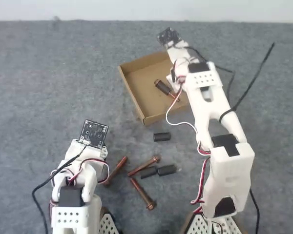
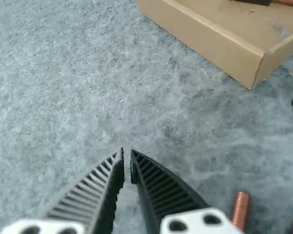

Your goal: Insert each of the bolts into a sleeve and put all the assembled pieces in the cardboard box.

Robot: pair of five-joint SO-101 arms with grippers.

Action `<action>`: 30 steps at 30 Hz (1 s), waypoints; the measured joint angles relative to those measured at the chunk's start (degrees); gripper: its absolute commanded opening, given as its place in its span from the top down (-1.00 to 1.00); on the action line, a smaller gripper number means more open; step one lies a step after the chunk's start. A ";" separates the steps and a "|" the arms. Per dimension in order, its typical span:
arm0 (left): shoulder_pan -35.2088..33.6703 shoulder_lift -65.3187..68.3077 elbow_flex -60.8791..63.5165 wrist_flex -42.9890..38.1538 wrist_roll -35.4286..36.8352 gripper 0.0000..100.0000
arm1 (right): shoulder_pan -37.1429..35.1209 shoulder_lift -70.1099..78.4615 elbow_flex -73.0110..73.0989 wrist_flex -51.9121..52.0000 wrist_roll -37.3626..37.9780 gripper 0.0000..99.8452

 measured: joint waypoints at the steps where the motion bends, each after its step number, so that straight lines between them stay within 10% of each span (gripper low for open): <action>1: 0.00 0.00 0.00 0.00 0.00 0.95 | 0.09 0.00 -2.29 2.29 0.44 0.99; 30: 0.00 0.00 0.00 0.00 0.00 0.95 | -0.62 14.07 -14.15 0.62 7.47 0.79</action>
